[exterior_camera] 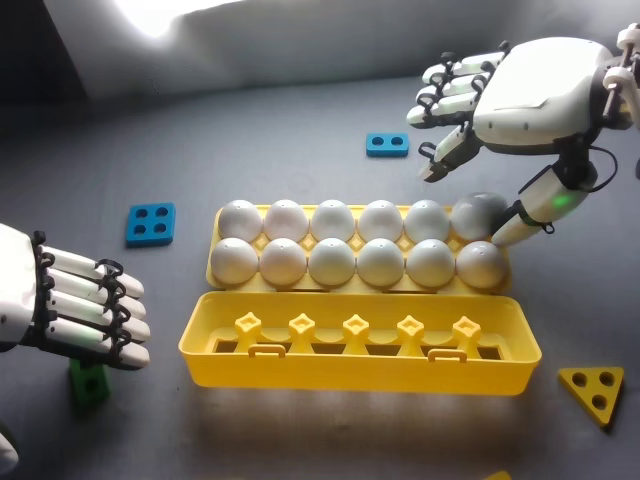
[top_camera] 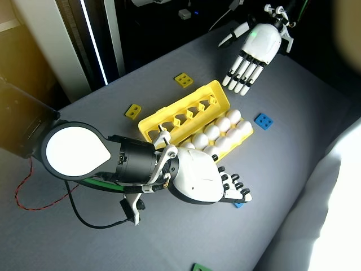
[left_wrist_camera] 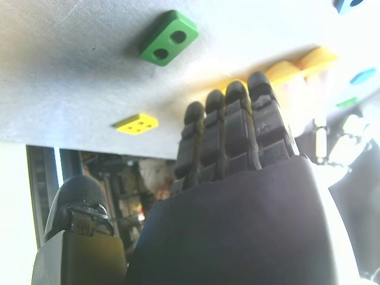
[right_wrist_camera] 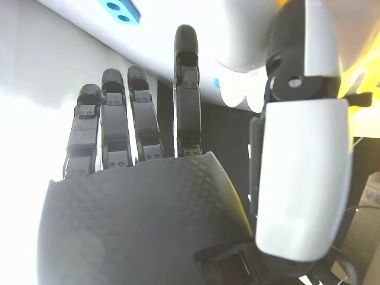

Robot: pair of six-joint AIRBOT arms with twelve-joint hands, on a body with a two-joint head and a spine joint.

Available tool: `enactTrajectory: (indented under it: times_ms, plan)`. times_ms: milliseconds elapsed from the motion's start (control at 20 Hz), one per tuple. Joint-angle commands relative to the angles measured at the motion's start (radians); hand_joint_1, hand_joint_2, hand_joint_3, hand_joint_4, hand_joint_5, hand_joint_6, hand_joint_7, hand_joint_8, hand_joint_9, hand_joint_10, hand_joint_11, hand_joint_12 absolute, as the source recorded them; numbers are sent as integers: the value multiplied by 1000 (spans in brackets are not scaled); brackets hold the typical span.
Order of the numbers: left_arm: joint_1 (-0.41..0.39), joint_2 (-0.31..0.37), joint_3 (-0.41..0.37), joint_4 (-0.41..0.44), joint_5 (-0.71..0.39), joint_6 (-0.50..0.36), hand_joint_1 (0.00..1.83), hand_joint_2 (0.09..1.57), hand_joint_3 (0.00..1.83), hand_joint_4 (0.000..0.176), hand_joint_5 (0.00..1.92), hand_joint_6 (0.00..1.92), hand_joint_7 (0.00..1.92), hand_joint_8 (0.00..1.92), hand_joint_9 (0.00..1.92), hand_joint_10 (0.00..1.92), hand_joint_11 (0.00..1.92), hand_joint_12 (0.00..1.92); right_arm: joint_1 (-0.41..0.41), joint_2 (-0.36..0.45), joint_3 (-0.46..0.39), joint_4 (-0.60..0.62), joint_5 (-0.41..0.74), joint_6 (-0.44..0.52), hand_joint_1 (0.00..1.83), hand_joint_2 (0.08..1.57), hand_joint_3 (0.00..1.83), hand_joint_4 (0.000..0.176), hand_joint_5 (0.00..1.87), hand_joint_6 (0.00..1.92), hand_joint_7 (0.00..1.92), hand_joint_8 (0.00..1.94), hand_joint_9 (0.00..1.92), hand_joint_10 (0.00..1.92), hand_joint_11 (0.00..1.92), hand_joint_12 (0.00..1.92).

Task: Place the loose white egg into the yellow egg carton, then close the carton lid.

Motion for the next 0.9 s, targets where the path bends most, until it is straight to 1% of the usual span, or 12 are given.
enactTrajectory:
  times_ms: [0, 100, 150, 200, 300, 400, 450, 500, 600, 750, 800, 850]
  plan:
    - [-2, 15, 11, -55, -42, -3, 0, 1085, 0, 0, 122, 0, 92, 1, 65, 1, 0, 167, 2, 11, 2, 36, 48, -1, 546, 881, 7, 175, 521, 0, 117, 8, 59, 2, 0, 0]
    - [-2, 14, 13, -55, -42, -3, 0, 1097, 2, 0, 88, 1, 58, 2, 35, 1, 0, 86, 3, 13, 3, 36, 48, -11, 552, 902, 14, 163, 494, 0, 120, 7, 34, 0, 0, 0]
    - [-2, 14, 14, -55, -42, -3, 0, 1096, 1, 0, 99, 1, 72, 1, 49, 2, 0, 115, 5, 14, 3, 36, 48, -11, 568, 898, 10, 162, 485, 0, 125, 8, 26, 0, 0, 0]
    - [-2, 14, 15, -55, -42, -3, 0, 1097, 1, 0, 112, 5, 82, 4, 57, 4, 0, 120, 7, 14, 4, 36, 48, -11, 612, 892, 6, 140, 491, 3, 124, 6, 25, 0, 0, 0]
    - [-2, 13, 15, -55, -42, -3, 0, 1092, 0, 0, 122, 1, 105, 3, 85, 5, 0, 217, 15, 14, 5, 36, 48, -11, 576, 907, 11, 122, 376, 0, 107, 0, 25, 0, 0, 0]
    - [-2, 12, 16, -55, -42, -3, 0, 1094, 0, 0, 107, 3, 90, 4, 66, 3, 0, 166, 28, 15, 8, 36, 48, -11, 560, 905, 8, 111, 289, 0, 104, 0, 31, 2, 0, 0]
    - [-2, 12, 16, -55, -42, -4, 0, 1091, 0, 0, 145, 1, 129, 1, 109, 1, 0, 272, 35, 15, 11, 36, 48, -10, 533, 884, 0, 109, 254, 0, 111, 3, 41, 6, 5, 2]
    - [-2, 12, 16, -55, -42, -4, 0, 1088, 0, 0, 101, 1, 80, 5, 64, 1, 0, 165, 42, 16, 15, 38, 48, -6, 535, 875, 0, 100, 242, 0, 116, 4, 40, 5, 2, 1]
    - [-2, 13, 16, -55, -42, -4, 0, 1093, 1, 0, 102, 1, 77, 2, 56, 2, 0, 144, 55, 19, 21, 40, 49, 20, 556, 864, 0, 63, 224, 0, 147, 14, 58, 10, 16, 8]
    - [-2, 15, 11, -55, -42, -4, 0, 1092, 0, 0, 102, 1, 74, 0, 51, 0, 0, 126, 72, 29, 20, 40, 45, 63, 569, 857, 0, 51, 221, 0, 155, 14, 62, 10, 23, 12]
    - [-2, 17, 8, -55, -42, -4, 0, 1098, 0, 0, 139, 1, 111, 1, 86, 1, 0, 204, 80, 34, 20, 40, 36, 81, 599, 847, 0, 13, 179, 0, 137, 5, 47, 3, 22, 12]
    - [-2, 18, 5, -55, -47, -10, 0, 1095, 0, 0, 101, 1, 76, 4, 56, 0, 0, 133, 89, 45, 20, 40, 25, 107, 630, 847, 0, 0, 165, 0, 130, 1, 53, 5, 34, 19]
